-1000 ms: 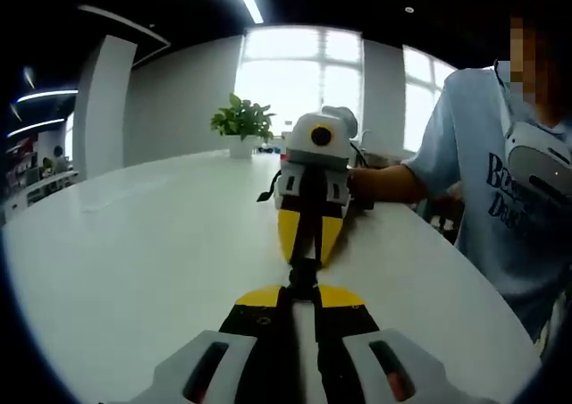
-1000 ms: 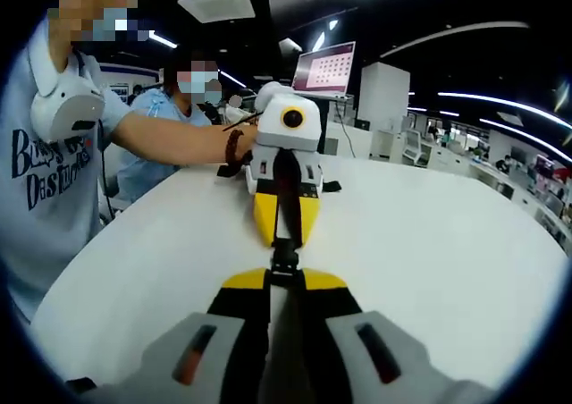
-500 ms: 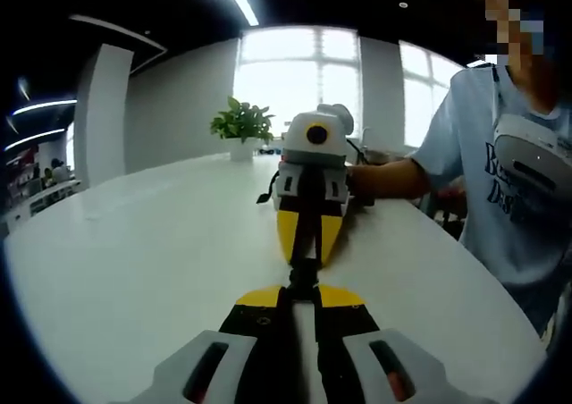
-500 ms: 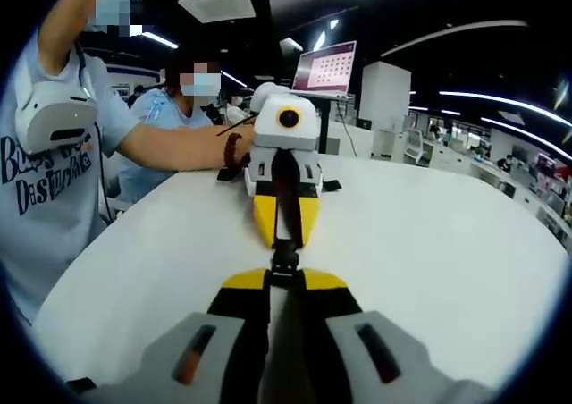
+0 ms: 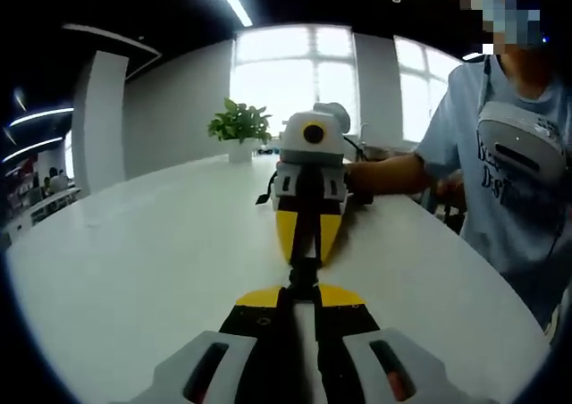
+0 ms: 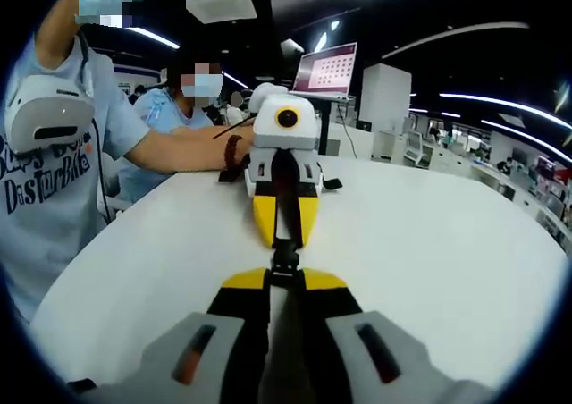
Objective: Snap the two parts of the plastic buckle together until the buckle closes and remains connected.
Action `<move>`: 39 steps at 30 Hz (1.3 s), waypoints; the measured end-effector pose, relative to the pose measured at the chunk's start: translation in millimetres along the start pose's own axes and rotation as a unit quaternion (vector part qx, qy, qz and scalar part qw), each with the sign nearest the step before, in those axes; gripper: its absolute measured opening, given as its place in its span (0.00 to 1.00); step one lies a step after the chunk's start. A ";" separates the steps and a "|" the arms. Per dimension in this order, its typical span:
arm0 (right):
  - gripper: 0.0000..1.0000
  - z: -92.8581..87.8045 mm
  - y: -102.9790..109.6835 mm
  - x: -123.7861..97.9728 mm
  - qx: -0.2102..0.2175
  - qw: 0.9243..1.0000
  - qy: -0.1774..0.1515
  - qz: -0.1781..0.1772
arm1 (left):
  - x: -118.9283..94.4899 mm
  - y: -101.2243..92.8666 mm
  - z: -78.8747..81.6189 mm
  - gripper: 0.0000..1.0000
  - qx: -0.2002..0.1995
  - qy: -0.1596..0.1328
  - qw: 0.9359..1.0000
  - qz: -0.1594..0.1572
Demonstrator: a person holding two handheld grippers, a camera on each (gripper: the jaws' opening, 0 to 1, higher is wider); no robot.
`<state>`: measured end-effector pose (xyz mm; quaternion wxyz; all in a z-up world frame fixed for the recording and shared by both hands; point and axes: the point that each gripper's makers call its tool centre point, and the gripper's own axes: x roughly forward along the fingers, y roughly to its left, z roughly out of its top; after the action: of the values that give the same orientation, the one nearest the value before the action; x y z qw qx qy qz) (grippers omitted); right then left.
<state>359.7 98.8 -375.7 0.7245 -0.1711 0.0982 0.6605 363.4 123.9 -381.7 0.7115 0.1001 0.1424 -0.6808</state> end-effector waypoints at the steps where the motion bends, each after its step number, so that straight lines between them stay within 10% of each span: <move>1: 0.13 0.0 0.1 0.0 0.001 1.000 0.000 0.000 | -0.2 0.6 0.0 0.10 -0.001 0.000 1.000 0.000; 39: 0.11 1.2 5.2 2.0 0.005 1.000 0.003 0.018 | -0.4 -8.7 -1.3 0.09 -0.005 0.008 1.000 -0.016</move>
<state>354.7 101.5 -376.0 0.7129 -0.1676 0.1067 0.6725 354.6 124.3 -382.3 0.6995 0.0999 0.1535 -0.6908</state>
